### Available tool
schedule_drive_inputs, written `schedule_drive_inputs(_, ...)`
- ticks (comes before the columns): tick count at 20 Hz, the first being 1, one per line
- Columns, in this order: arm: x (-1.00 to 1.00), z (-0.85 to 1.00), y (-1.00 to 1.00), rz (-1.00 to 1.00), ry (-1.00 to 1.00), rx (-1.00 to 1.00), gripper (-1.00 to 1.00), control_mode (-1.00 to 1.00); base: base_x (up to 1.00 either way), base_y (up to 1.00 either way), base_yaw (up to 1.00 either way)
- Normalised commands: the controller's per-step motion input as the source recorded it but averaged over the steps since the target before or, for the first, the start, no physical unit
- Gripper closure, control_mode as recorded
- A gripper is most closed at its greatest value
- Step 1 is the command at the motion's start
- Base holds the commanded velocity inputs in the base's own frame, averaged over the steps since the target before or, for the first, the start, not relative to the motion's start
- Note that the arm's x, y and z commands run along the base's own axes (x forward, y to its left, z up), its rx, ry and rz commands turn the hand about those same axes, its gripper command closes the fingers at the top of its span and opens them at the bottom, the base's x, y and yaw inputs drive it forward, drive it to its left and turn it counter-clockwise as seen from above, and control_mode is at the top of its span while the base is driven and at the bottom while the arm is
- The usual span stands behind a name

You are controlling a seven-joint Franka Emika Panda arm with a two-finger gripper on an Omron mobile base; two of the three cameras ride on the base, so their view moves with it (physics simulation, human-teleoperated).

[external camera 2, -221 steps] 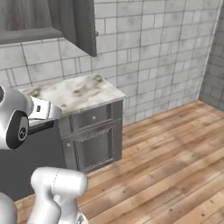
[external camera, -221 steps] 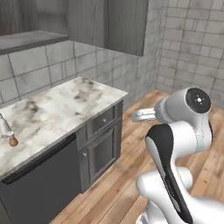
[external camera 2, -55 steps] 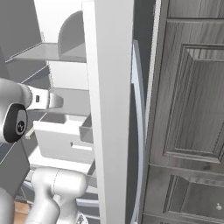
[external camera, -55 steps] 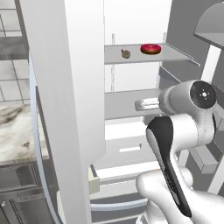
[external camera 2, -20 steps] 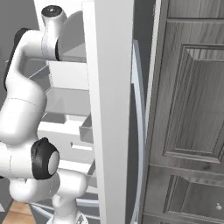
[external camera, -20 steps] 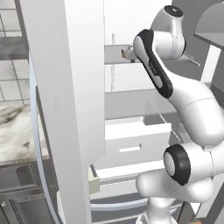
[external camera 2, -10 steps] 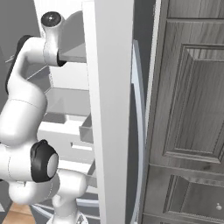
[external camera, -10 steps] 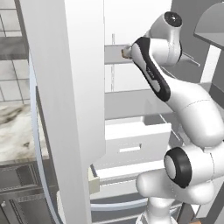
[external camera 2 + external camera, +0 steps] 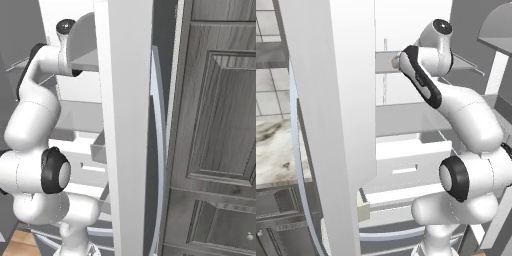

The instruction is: Retrieve the bottle and the shaker from the cabinet and place them next to the mixing bowl on the counter. Then add garlic from the fridge to the mixing bowl.

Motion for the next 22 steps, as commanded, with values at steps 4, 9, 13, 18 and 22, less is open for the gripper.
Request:
schedule_drive_inputs(4,0.41,0.0,0.02,0.0,0.04,0.0,-1.0,-1.0,0.0,0.0,0.0)
schedule_drive_inputs(9,0.17,-0.01,0.18,-0.01,-0.03,0.0,-1.0,-1.0,0.0,0.0,0.0)
schedule_drive_inputs(13,0.23,0.0,0.21,0.0,-0.01,0.0,-1.0,-1.0,0.0,0.0,0.0)
schedule_drive_inputs(18,0.43,0.0,0.12,-0.01,0.0,0.0,-1.0,-1.0,0.0,0.0,0.0)
schedule_drive_inputs(22,0.48,0.0,0.01,-0.01,0.0,0.0,-1.0,-1.0,0.0,0.0,0.0)
